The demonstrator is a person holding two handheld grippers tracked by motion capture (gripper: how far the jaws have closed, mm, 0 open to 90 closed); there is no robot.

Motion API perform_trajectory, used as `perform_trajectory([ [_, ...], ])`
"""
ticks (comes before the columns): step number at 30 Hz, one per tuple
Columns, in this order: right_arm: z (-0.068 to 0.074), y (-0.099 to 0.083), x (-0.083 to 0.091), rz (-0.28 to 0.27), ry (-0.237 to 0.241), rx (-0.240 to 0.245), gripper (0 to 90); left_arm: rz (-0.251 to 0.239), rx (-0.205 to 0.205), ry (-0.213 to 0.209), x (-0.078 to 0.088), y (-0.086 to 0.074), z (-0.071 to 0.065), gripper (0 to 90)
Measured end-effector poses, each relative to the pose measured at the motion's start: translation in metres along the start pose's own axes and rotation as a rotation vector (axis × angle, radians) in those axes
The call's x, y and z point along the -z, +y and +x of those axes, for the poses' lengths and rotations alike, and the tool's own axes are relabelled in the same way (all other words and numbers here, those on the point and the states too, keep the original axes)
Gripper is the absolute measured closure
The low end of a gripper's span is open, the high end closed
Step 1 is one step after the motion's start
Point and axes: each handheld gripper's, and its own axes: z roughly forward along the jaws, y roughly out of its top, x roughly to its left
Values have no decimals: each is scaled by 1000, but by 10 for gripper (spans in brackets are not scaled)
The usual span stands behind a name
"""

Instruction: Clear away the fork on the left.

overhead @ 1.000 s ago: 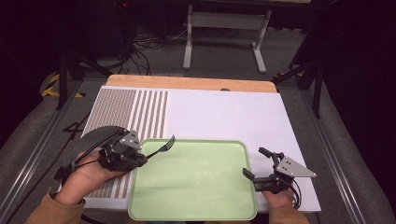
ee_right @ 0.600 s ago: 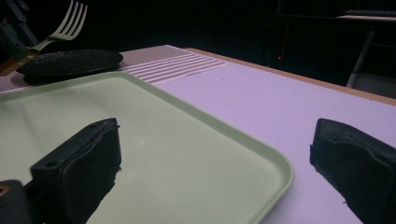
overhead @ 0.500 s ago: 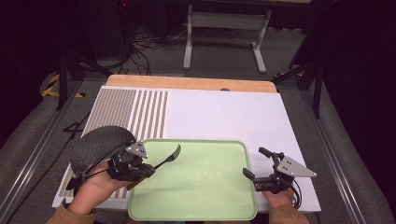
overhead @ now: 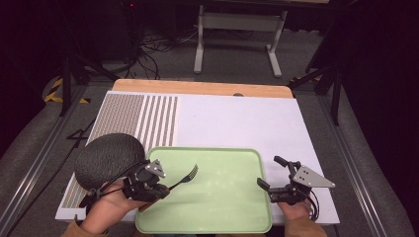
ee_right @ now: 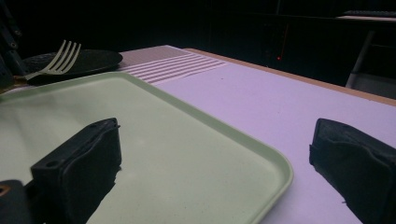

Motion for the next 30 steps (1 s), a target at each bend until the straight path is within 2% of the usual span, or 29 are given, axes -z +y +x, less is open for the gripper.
perform_trajectory([
  [4,0,0,0,-1,1,1,30,6,9,-13,-5,1,-1,771],
  [11,0,0,0,-2,1,1,30,53,21,-22,-13,4,-3,771],
  [20,0,0,0,-3,1,3,30,92,38,25,-23,5,-2,771],
  [30,0,0,1,-4,2,3,30,119,46,17,-30,5,-1,769],
])
